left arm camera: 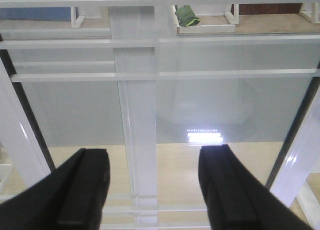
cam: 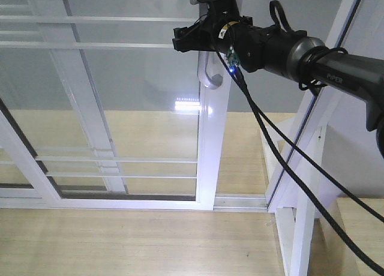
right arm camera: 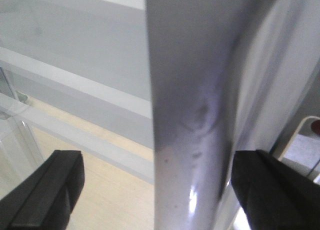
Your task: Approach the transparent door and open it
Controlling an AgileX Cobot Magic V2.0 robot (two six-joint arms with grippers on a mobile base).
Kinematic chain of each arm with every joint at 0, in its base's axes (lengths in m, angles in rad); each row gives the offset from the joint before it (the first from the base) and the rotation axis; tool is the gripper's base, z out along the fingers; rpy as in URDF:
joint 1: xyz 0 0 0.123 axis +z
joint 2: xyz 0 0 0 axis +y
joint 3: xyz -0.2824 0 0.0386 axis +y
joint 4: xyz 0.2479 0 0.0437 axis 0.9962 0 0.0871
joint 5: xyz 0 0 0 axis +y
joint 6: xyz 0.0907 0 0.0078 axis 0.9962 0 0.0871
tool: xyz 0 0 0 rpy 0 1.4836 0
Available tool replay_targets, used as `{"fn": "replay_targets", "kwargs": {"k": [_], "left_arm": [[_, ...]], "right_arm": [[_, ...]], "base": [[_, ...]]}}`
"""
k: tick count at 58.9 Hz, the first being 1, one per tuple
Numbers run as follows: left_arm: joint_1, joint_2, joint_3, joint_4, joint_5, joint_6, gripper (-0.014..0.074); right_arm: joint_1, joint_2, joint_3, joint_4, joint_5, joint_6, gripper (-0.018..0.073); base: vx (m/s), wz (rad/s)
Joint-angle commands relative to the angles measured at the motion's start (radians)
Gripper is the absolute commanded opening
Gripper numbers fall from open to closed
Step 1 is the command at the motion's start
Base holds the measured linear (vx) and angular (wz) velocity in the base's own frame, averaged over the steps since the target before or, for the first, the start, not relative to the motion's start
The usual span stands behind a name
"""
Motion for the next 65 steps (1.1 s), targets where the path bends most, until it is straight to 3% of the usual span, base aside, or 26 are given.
{"fn": "replay_targets", "kwargs": {"k": [1,9,27,44,51,65], "left_arm": [[-0.002,-0.002,-0.034,0.021,-0.074,0.000,0.0514],[-0.002,-0.002,-0.034,0.034,-0.075,0.000,0.0514],[-0.002,-0.002,-0.034,0.042,-0.066,0.000,0.0514],[-0.002,-0.002,-0.034,0.042,-0.066,0.000,0.0514],[-0.002,-0.002,-0.034,0.042,-0.055,0.000,0.0514],[-0.013,0.024,-0.035,0.030,-0.021,0.000,0.0514]], "right_arm": [[-0.041,-0.068,-0.032,0.010,-0.042,-0.001,0.0689],[-0.063,-0.107,-0.032,0.009,-0.008,-0.008,0.0683],[-0.128,-0.249,-0.028,-0.046,0.236,-0.060,0.0665],[-0.191,-0.311,-0.028,-0.052,0.573,-0.084,0.0656],[-0.192,-0.361,-0.028,-0.119,0.671,-0.070,0.0653],[-0.191,-0.549,0.035,-0.167,0.714,-0.049,0.0640]], "base": [[0.00,0.00],[0.00,0.00],[0.00,0.00],[0.00,0.00],[0.00,0.00],[0.00,0.00]]}}
